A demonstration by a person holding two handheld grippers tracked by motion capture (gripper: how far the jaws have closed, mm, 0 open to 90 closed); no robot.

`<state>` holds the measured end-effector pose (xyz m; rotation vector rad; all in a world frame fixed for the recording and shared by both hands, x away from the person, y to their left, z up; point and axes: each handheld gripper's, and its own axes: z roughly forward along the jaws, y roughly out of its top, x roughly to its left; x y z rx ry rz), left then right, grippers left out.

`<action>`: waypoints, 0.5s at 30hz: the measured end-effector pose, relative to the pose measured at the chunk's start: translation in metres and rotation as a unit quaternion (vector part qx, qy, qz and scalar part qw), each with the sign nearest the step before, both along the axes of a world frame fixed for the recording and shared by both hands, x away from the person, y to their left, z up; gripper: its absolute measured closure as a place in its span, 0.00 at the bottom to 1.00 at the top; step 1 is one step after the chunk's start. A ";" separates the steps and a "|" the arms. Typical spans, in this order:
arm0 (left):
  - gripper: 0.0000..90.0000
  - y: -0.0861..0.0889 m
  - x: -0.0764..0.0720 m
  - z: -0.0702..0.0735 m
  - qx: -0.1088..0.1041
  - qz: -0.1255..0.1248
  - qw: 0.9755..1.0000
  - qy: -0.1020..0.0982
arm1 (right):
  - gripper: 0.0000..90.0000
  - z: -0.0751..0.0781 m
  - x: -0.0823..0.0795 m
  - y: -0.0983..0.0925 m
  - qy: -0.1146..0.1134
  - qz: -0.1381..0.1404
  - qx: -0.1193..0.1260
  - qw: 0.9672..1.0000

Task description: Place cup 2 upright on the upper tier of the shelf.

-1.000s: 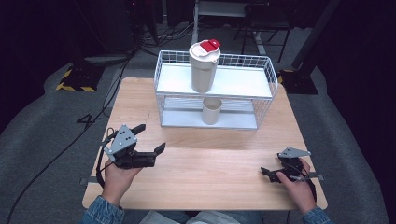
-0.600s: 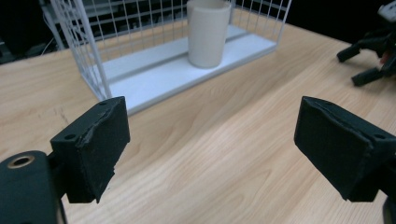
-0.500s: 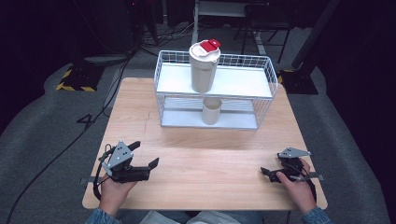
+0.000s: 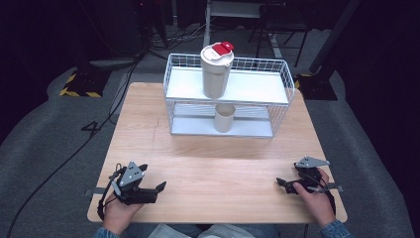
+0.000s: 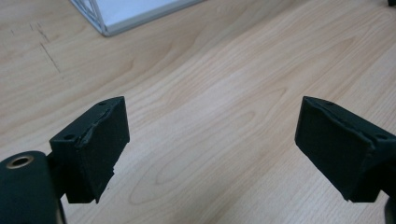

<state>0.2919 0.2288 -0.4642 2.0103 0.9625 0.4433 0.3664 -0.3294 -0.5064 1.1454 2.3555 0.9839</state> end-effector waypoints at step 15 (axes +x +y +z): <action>0.12 -0.001 0.009 -0.024 0.040 0.007 0.995 0.089 | 0.00 0.000 0.000 0.000 0.000 0.000 0.000 1.000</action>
